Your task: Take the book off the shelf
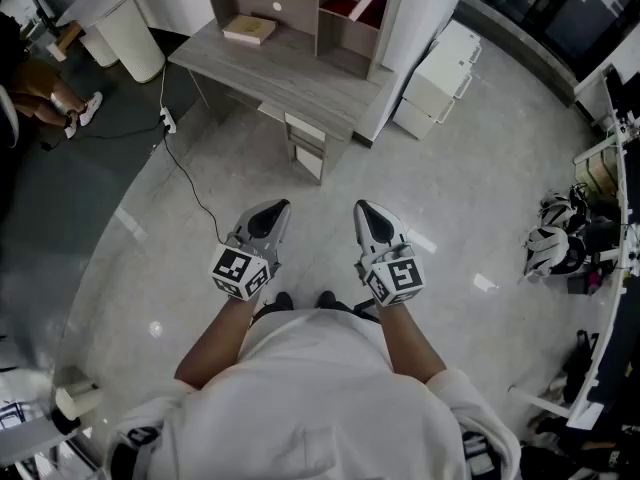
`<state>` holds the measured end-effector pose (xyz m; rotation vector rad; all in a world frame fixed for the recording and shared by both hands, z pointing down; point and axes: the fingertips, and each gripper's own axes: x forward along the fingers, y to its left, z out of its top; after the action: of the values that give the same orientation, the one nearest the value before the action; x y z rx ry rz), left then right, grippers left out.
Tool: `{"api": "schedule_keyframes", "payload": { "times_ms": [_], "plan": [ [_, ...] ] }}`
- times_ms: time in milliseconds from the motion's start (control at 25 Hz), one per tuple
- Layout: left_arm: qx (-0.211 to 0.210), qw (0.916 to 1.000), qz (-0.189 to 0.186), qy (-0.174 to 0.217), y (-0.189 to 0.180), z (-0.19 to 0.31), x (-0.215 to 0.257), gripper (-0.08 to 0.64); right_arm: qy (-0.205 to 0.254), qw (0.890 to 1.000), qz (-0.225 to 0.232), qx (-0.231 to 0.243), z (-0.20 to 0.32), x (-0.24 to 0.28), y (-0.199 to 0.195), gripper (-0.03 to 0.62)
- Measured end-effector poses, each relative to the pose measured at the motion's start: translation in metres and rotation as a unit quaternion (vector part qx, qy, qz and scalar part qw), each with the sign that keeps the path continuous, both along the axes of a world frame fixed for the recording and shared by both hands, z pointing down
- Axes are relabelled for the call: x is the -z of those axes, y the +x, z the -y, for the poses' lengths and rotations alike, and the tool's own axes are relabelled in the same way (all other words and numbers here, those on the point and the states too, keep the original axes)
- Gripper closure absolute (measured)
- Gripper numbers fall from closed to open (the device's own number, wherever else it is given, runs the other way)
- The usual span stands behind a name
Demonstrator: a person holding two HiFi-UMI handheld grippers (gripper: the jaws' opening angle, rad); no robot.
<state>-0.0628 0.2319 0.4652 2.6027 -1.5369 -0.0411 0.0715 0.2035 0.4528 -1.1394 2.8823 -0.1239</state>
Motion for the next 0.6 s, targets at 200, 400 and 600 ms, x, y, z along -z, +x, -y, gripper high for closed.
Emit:
{"api": "schedule_keyframes", "payload": {
  "times_ms": [200, 400, 600],
  "plan": [
    [0.003, 1.0, 0.003, -0.002, 0.008, 0.008, 0.0, 0.54, -0.011, 1.0, 0.008, 0.008, 0.008, -0.003, 0.006, 0.577],
    [0.011, 0.9999, 0.009, -0.008, 0.013, 0.015, -0.004, 0.54, -0.011, 0.998, 0.039, 0.043, 0.015, 0.001, 0.012, 0.575],
    [0.027, 0.9995, 0.012, -0.012, 0.018, 0.017, -0.01, 0.54, 0.006, 0.999, 0.028, 0.019, 0.026, 0.0, 0.037, 0.577]
  ]
}}
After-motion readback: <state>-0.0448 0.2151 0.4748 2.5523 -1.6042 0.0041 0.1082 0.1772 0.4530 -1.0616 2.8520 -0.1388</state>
